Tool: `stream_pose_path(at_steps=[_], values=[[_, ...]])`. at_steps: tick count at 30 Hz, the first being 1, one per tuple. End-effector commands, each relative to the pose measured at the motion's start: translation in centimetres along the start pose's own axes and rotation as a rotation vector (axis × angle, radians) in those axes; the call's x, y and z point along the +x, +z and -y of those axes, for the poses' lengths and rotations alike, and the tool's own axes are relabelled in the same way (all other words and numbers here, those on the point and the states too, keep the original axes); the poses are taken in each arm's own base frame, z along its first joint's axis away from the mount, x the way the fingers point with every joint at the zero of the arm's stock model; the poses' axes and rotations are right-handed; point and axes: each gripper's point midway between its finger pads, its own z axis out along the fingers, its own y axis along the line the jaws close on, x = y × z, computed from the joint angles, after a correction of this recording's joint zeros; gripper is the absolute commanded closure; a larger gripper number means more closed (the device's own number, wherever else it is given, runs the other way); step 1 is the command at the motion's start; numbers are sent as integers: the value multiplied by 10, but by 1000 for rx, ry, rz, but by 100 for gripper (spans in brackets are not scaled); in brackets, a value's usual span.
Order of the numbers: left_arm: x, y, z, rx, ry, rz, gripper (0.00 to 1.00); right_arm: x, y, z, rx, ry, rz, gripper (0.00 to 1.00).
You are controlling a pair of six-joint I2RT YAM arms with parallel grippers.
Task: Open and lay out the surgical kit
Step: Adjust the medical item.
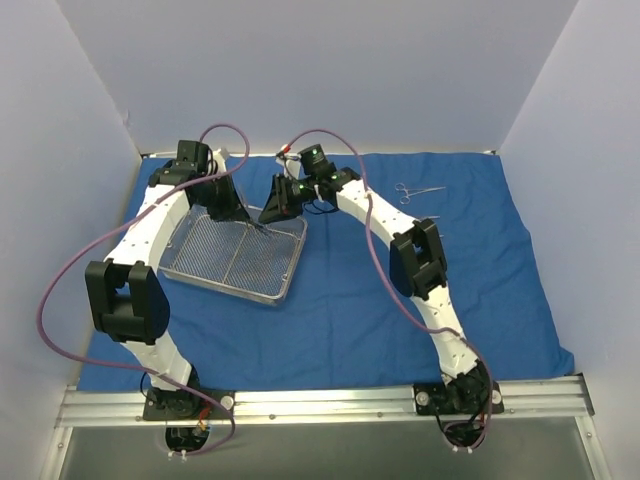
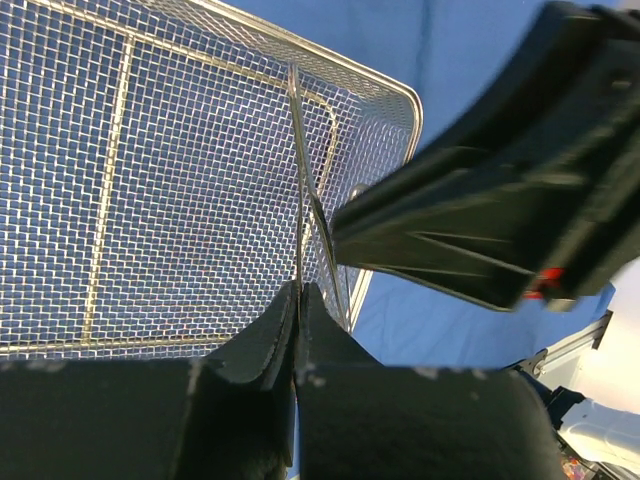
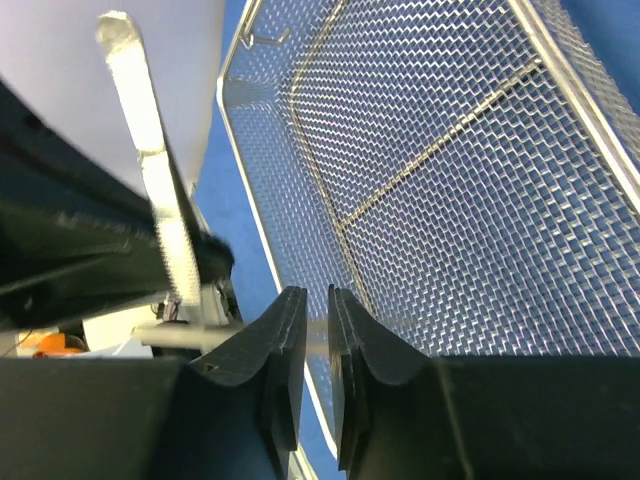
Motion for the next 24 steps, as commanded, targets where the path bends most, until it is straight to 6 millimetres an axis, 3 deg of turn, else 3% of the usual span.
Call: stream_pose_path(at_steps=[1,5,10,16,20,24], values=[[-11,-16,19,71,25,72,98,5,6,-22,-28,-35,-32,85],[-15,-15,6,-1,19,88,98,30,11,-33,-17,-85,-95,90],[-33,-13,-18,-69,-15,113,98,53,4,-14,52,-59,-148,93],[-42,-9,-18,-60,3,107,98,49,-3,-16,70,-93,-135,93],[-34,-8,-18,-55,1,90,98,31,-18,-11,135,-128,-68,57],[-26,-10,-18,-59,-2,72,98,17,-29,-22,131,-181,-25,46]])
